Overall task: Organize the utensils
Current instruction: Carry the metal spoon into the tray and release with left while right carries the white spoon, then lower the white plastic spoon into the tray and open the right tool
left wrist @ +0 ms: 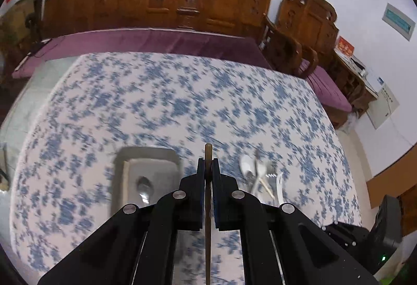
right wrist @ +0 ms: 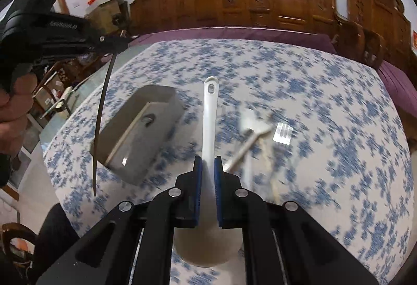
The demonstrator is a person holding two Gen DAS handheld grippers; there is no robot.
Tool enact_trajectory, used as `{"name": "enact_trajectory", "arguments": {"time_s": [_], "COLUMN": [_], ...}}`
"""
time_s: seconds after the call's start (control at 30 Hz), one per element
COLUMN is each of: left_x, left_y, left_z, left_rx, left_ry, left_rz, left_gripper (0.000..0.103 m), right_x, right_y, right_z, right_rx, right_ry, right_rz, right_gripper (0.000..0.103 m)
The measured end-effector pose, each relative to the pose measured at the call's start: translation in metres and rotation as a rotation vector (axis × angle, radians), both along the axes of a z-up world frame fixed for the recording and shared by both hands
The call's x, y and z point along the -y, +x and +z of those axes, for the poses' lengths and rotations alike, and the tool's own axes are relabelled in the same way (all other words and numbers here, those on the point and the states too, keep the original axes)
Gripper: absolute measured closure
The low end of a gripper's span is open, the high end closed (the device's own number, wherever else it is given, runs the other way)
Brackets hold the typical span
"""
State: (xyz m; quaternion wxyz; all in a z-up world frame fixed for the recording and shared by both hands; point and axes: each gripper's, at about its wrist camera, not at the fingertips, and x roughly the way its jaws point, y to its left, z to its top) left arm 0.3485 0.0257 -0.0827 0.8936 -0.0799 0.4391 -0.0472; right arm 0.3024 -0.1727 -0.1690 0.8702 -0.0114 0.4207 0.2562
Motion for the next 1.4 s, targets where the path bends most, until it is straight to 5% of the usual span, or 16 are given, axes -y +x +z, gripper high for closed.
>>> {"name": "enact_trajectory", "arguments": {"time_s": [0.37, 1.1, 1.23, 1.4], "left_x": [-0.058, -0.081, -0.087, -0.098], "left_y": [0.016, 0.033, 0.020, 0.002], "left_z": [0.001, -0.085, -0.082, -0.075], "left_rx": [0.040, -0.074, -0.055, -0.035], "left_ry": [0.077, 0.103, 0.104, 0.112], "left_rz": [0.075, 0.065, 0.055, 0.035], "left_gripper": [0.099, 0.098, 0.078, 0.066], "right_x": [-0.060, -0.106, -0.118, -0.136], "right_y": [0.012, 0.028, 0.028, 0.030], "right_z": [0.010, -0.001, -0.001, -0.001], "right_rx": [0.014, -0.001, 0.002, 0.000], "right_ry": [0.010, 0.000, 0.001, 0.009], "right_rz": [0.049, 0.077, 0.089, 0.103], "right_gripper": [0.092, 0.092, 0.092, 0.092]}}
